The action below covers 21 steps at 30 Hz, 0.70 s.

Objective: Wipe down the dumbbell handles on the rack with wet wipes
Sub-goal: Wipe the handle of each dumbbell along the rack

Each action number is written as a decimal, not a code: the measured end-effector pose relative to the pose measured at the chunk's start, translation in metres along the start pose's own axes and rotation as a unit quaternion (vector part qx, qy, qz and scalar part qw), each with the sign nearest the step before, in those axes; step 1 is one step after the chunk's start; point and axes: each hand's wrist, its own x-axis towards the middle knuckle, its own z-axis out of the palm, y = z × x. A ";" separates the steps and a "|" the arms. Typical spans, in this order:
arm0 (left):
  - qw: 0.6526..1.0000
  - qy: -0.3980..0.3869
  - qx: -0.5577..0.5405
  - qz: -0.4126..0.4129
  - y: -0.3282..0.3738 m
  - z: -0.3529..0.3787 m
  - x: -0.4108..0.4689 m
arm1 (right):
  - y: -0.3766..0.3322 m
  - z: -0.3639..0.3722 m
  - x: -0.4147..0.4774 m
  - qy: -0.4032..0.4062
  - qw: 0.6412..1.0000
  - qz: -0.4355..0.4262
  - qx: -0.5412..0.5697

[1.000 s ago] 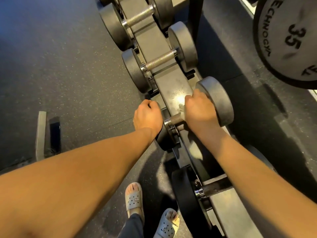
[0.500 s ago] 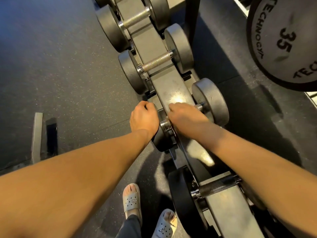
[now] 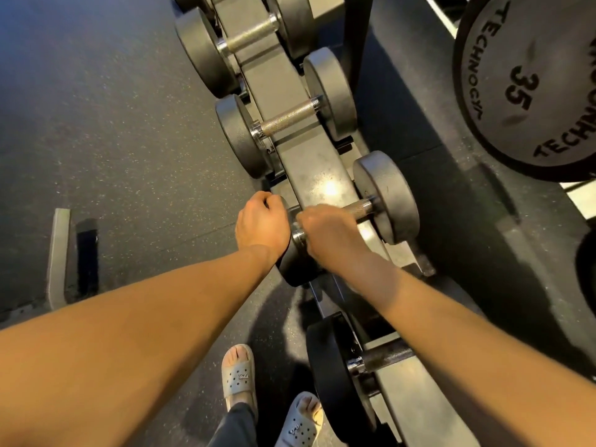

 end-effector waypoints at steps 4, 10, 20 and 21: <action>1.000 -0.001 -0.003 0.006 0.000 0.000 -0.001 | 0.018 0.002 -0.002 0.025 0.998 -0.054 -0.007; 1.000 -0.001 -0.004 0.009 0.000 -0.001 -0.001 | 0.032 0.006 -0.012 0.114 0.986 0.082 -0.091; 1.000 0.001 0.008 0.006 -0.001 0.002 0.000 | -0.005 -0.010 -0.030 0.214 0.925 0.135 0.285; 1.000 -0.006 0.016 0.007 -0.001 0.001 0.001 | 0.005 -0.019 -0.031 0.263 0.916 0.141 0.269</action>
